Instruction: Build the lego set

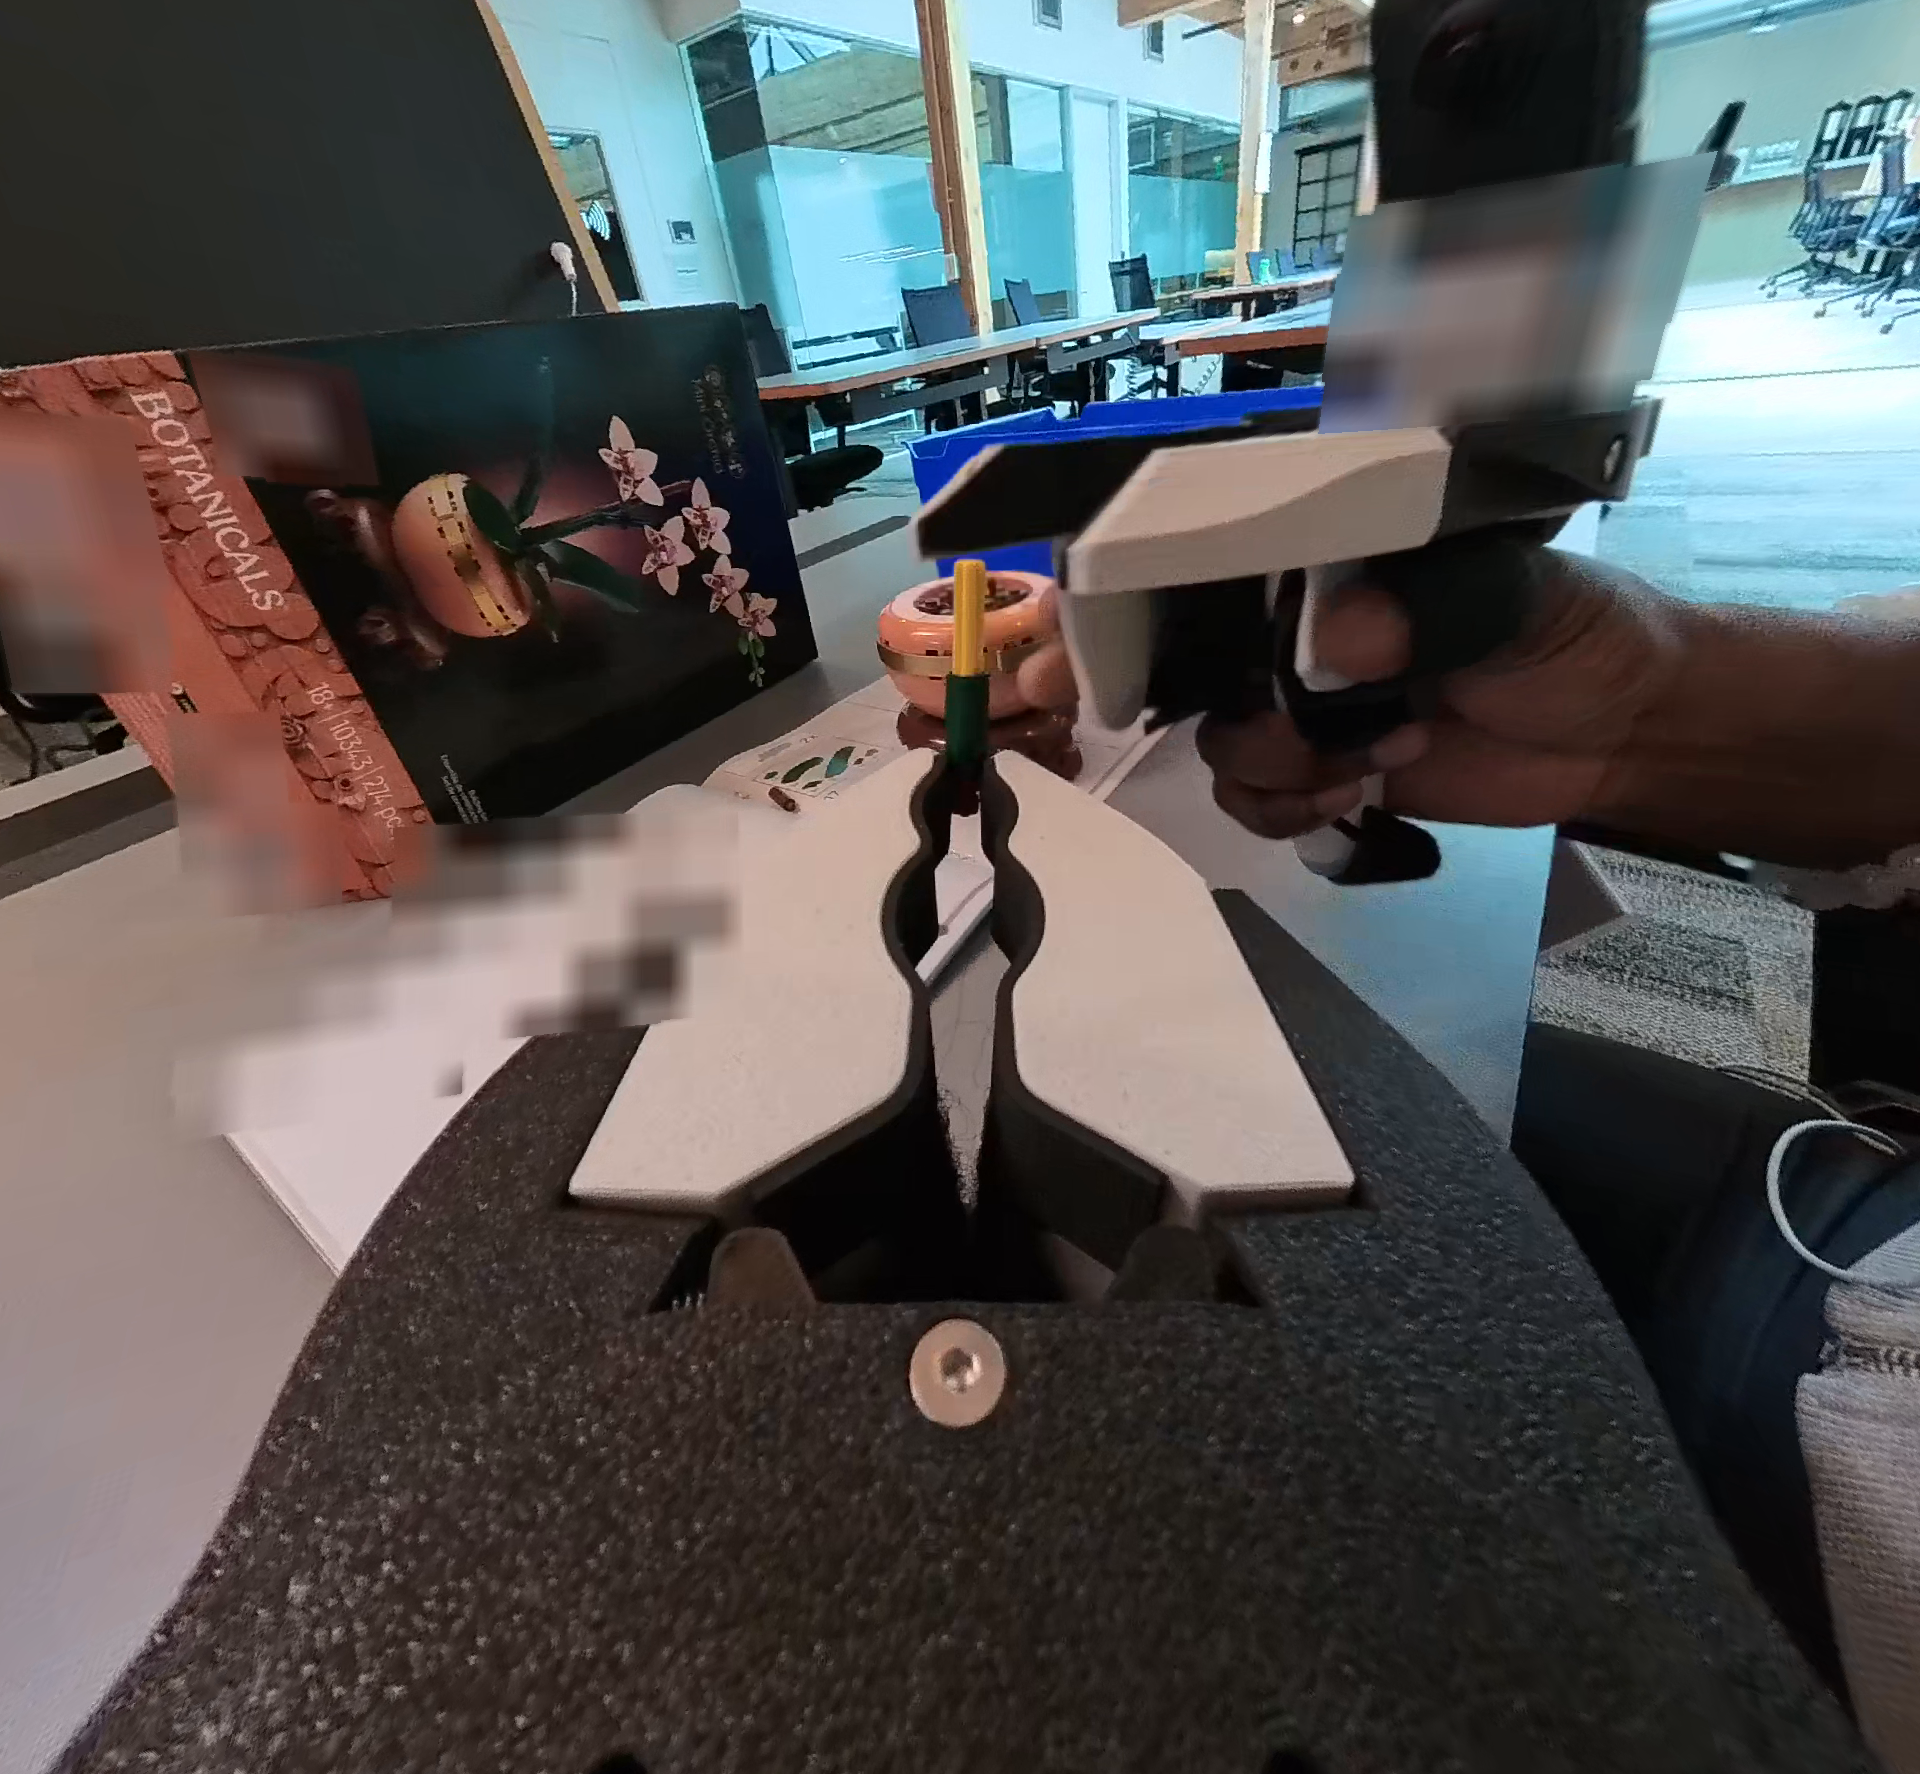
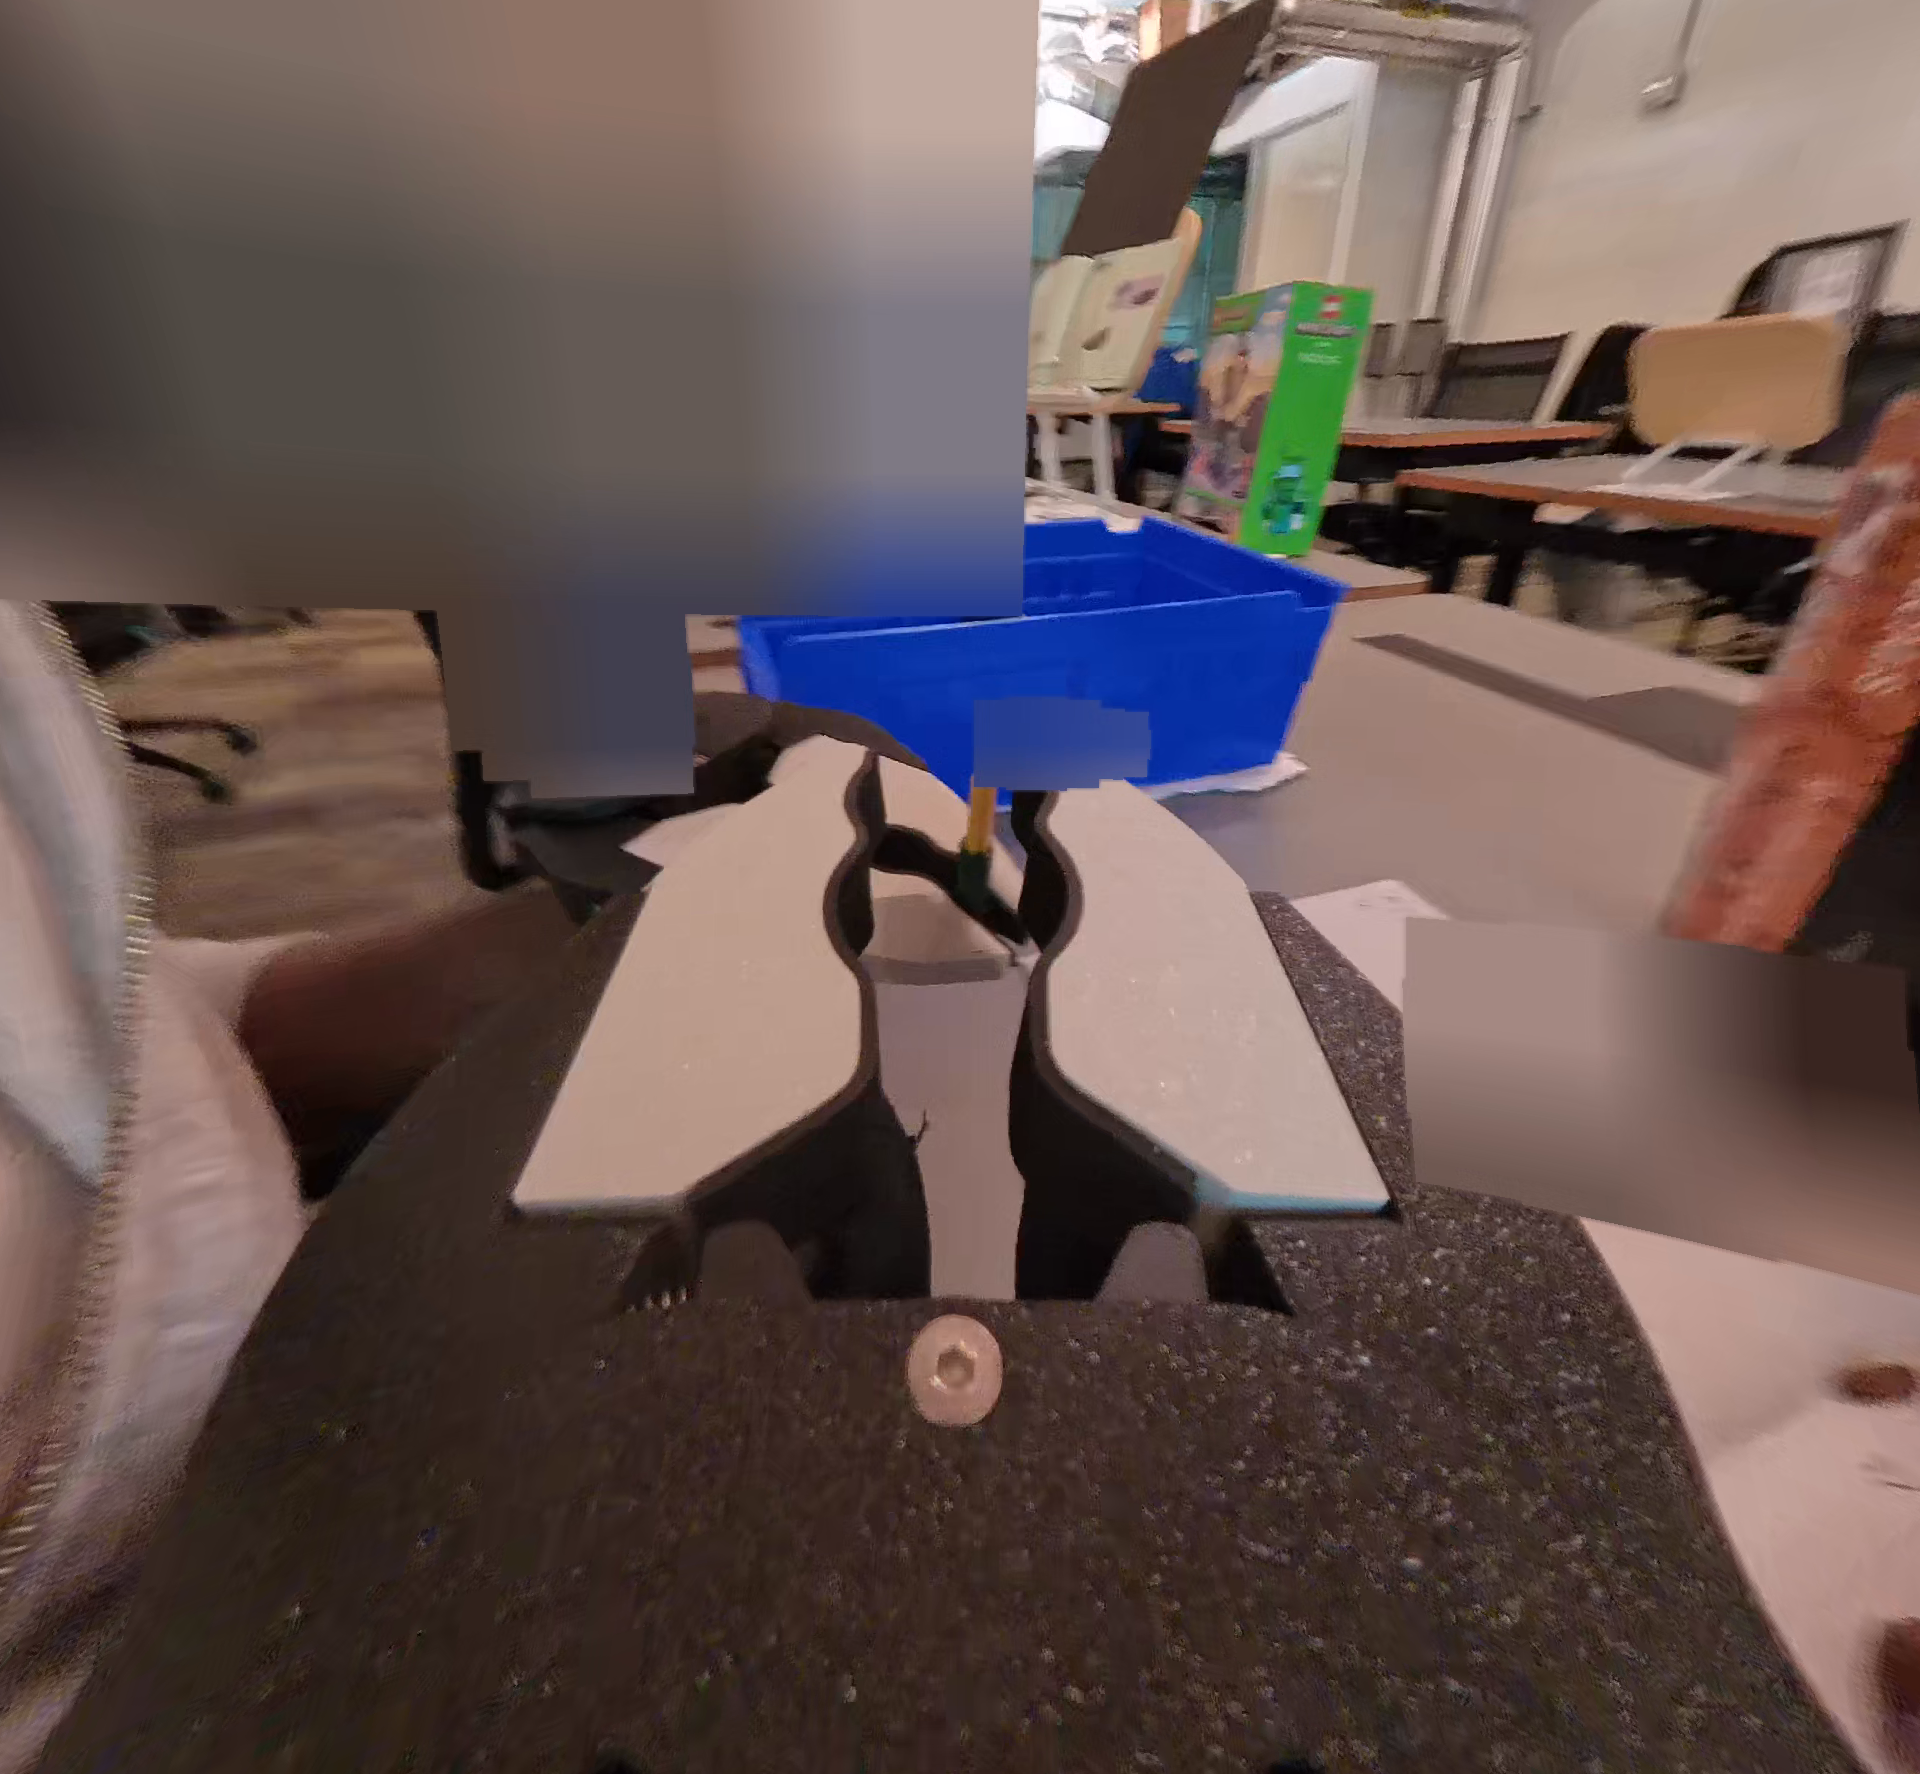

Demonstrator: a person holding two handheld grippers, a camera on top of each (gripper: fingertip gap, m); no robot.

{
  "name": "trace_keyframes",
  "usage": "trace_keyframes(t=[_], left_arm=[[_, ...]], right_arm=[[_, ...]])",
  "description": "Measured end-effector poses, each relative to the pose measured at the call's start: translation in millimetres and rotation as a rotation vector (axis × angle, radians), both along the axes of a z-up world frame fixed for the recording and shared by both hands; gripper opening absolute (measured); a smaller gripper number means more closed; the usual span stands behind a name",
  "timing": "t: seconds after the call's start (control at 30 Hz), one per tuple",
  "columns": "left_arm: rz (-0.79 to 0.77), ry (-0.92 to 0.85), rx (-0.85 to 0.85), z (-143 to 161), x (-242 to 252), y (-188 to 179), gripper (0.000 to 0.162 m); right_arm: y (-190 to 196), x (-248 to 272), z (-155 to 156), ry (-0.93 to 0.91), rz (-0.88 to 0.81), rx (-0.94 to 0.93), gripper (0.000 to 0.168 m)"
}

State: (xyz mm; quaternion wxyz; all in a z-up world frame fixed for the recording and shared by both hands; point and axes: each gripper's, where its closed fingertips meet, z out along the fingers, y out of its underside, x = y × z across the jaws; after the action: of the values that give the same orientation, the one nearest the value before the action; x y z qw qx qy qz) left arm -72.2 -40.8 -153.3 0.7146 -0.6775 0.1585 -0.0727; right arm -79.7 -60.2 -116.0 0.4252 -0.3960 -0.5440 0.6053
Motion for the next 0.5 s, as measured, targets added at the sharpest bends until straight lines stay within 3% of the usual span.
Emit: trace_keyframes(t=[0.13,0.5], left_arm=[[0.001,-0.002,0.005,0.5,-0.7,-0.8,0.004],[0.01,0.0,0.014,1.5,-1.9,-0.6,0.005]], right_arm=[[5.1,-5.1,-4.6,-0.039,-0.053,0.143,0.013],[5.0,-6.0,-1.1,-0.048,0.0,0.053,0.002]])
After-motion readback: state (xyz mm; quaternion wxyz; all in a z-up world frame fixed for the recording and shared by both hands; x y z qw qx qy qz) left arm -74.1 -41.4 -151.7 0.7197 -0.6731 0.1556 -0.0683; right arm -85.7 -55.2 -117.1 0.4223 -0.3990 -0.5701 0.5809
